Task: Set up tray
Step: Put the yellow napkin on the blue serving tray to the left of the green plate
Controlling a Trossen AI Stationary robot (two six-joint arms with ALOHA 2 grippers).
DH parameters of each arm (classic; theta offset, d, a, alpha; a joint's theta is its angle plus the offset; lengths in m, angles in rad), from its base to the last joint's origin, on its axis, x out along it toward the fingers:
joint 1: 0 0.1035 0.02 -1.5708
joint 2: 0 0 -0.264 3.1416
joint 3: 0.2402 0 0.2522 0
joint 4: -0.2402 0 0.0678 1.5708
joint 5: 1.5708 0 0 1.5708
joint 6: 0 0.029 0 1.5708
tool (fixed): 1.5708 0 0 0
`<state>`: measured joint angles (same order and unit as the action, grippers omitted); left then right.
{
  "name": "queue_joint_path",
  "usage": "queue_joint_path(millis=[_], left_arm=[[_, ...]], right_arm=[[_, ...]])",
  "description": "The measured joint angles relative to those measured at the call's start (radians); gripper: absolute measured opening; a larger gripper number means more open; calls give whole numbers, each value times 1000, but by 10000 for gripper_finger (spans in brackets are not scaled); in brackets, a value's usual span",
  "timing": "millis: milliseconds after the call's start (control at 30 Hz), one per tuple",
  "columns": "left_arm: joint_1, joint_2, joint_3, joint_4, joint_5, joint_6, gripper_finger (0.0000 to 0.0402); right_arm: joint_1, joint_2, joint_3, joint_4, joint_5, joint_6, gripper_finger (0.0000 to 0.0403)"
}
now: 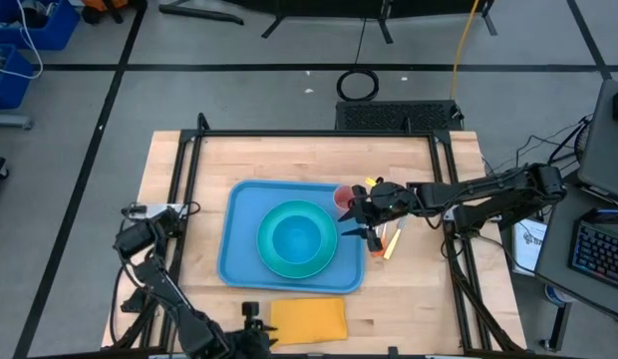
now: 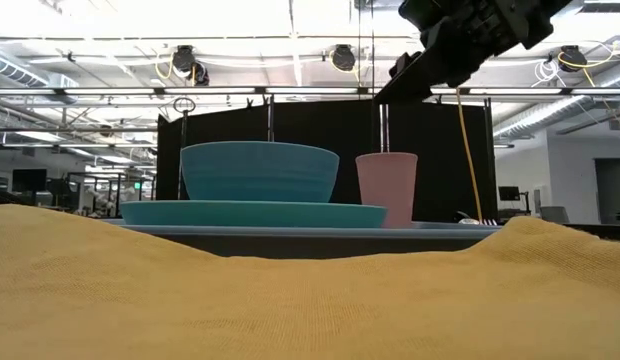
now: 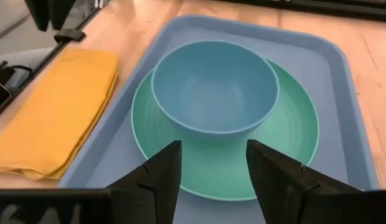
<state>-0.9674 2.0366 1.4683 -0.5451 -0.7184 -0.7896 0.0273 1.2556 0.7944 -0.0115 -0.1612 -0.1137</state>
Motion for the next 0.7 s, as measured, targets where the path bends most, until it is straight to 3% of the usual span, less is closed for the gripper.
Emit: queue_joint_path(millis=[333,700], left_arm=[[-14,107,17,88,144,-110,120],[-25,132,17,95,142,-135,120]], right_arm=[[1,-5,-1,26,-1,20,171],[1,-5,-1,46,-1,20,169]])
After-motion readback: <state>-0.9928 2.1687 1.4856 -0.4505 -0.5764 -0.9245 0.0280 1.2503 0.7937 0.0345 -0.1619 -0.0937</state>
